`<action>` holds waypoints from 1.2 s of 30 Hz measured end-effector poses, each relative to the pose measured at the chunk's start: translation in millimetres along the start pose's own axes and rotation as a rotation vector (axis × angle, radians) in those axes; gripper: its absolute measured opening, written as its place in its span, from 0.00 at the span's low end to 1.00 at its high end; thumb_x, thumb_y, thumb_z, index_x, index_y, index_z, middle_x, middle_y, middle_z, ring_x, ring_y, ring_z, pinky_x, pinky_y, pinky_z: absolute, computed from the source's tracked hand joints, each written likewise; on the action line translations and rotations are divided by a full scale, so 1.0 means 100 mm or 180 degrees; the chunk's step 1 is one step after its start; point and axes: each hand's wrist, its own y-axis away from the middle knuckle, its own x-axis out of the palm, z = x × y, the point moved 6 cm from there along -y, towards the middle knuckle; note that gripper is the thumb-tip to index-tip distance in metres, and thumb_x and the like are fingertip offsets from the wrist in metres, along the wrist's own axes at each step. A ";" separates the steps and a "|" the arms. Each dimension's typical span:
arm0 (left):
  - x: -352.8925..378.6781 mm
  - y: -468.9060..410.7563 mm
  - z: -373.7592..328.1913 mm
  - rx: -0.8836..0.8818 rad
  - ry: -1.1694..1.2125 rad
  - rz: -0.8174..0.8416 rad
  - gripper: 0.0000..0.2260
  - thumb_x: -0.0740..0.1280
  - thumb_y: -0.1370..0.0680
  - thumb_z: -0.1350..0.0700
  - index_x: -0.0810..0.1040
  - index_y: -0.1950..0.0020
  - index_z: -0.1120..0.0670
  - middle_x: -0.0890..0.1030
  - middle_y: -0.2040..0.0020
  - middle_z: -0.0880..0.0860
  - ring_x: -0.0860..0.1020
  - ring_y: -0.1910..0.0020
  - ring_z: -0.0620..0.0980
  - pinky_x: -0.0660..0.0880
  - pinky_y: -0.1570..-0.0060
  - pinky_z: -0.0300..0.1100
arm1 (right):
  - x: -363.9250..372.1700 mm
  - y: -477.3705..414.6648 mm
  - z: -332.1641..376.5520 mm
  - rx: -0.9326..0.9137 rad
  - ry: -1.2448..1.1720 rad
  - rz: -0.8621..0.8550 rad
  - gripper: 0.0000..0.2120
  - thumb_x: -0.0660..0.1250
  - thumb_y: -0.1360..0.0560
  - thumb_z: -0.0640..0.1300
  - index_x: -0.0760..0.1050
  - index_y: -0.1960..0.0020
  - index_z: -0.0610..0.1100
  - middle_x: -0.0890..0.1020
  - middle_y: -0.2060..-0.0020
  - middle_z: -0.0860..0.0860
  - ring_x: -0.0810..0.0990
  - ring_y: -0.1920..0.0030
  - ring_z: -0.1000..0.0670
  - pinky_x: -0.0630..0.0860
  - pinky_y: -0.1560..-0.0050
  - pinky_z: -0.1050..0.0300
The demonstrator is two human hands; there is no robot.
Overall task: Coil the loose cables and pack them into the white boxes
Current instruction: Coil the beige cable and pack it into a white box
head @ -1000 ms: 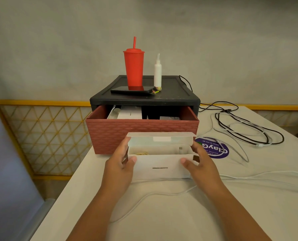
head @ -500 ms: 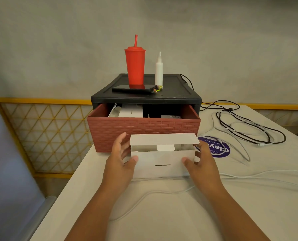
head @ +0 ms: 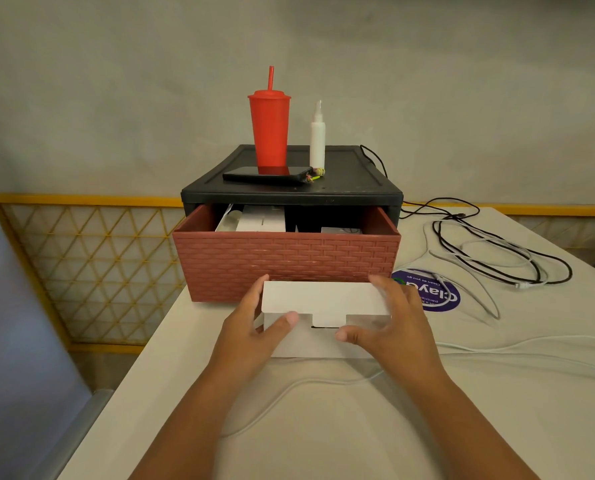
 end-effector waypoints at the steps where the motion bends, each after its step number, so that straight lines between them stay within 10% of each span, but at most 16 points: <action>1: 0.00 0.00 0.00 -0.0002 0.0066 -0.0020 0.30 0.70 0.27 0.50 0.63 0.27 0.46 0.71 0.32 0.42 0.68 0.32 0.40 0.65 0.33 0.40 | 0.00 0.00 0.00 0.0008 -0.0009 -0.0017 0.44 0.80 0.43 0.51 0.64 0.31 0.54 0.62 0.43 0.57 0.63 0.44 0.60 0.60 0.46 0.66; 19: -0.02 -0.03 0.02 0.0173 -0.0089 -0.0178 0.23 0.68 0.25 0.62 0.68 0.37 0.40 0.75 0.38 0.42 0.73 0.39 0.37 0.68 0.45 0.28 | 0.04 0.01 -0.01 -0.0010 0.0767 -0.0333 0.33 0.76 0.36 0.54 0.68 0.35 0.53 0.67 0.37 0.50 0.71 0.40 0.47 0.71 0.40 0.52; 28: 0.04 -0.01 -0.06 0.0278 -0.0022 -0.0135 0.21 0.68 0.26 0.65 0.67 0.47 0.40 0.66 0.40 0.31 0.70 0.51 0.21 0.68 0.56 0.20 | 0.03 0.00 -0.07 -0.0041 0.0380 -0.0281 0.23 0.77 0.36 0.47 0.73 0.44 0.53 0.68 0.42 0.53 0.71 0.42 0.48 0.71 0.43 0.55; 36: 0.05 0.03 -0.05 0.0014 0.0136 0.0091 0.18 0.67 0.25 0.65 0.67 0.50 0.42 0.77 0.52 0.47 0.77 0.55 0.43 0.73 0.59 0.33 | 0.02 0.02 -0.11 0.0123 -0.0391 -0.0166 0.24 0.76 0.35 0.38 0.68 0.53 0.60 0.70 0.40 0.54 0.70 0.43 0.54 0.70 0.40 0.57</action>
